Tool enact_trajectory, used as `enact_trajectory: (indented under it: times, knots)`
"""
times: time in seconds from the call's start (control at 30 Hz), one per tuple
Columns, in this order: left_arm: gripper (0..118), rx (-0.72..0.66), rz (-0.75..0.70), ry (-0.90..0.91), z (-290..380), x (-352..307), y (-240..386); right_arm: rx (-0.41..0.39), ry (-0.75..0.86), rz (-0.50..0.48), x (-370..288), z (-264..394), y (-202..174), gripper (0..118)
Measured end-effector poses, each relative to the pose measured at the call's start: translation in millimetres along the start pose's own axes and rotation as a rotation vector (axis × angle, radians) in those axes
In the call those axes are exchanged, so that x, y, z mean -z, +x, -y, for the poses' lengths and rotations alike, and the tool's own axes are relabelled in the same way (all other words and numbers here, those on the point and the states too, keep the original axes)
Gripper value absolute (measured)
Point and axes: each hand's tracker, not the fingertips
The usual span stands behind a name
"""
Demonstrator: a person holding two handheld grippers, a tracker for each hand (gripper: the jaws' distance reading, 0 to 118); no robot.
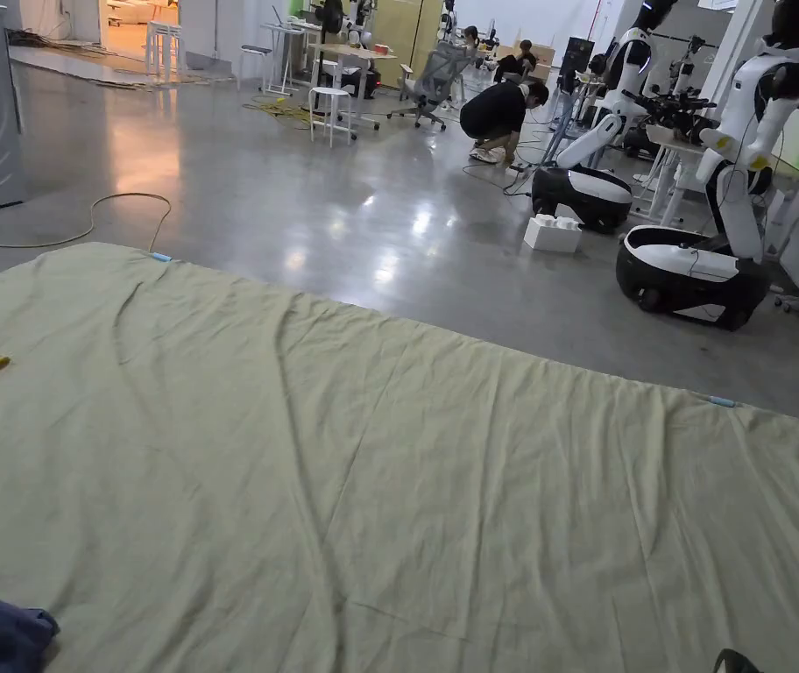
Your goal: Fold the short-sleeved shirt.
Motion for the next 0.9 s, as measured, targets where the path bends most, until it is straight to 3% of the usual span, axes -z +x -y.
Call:
enact_trajectory:
  times: [0.07,0.2,0.47,0.73,0.9]
  knots:
    - [54,0.048,-0.09,0.059,-11.6,5.9,-10.2,0.011,-0.002,-0.003,-0.4,1.0,0.6,1]
    - [55,0.045,-0.241,0.175,-4.0,-11.9,19.1,0.019,0.0,-0.017,0.7,2.3,1.2,1]
    - [55,0.196,-0.264,0.356,18.2,-30.8,101.7,0.01,0.022,-0.03,-3.9,0.9,0.0,1]
    - [54,0.321,-0.042,0.531,77.2,1.6,218.2,0.017,0.031,-0.053,-1.7,1.6,-4.5,1]
    - [54,0.282,0.066,0.698,115.6,15.5,291.1,0.006,0.033,-0.06,4.0,0.5,-11.4,1]
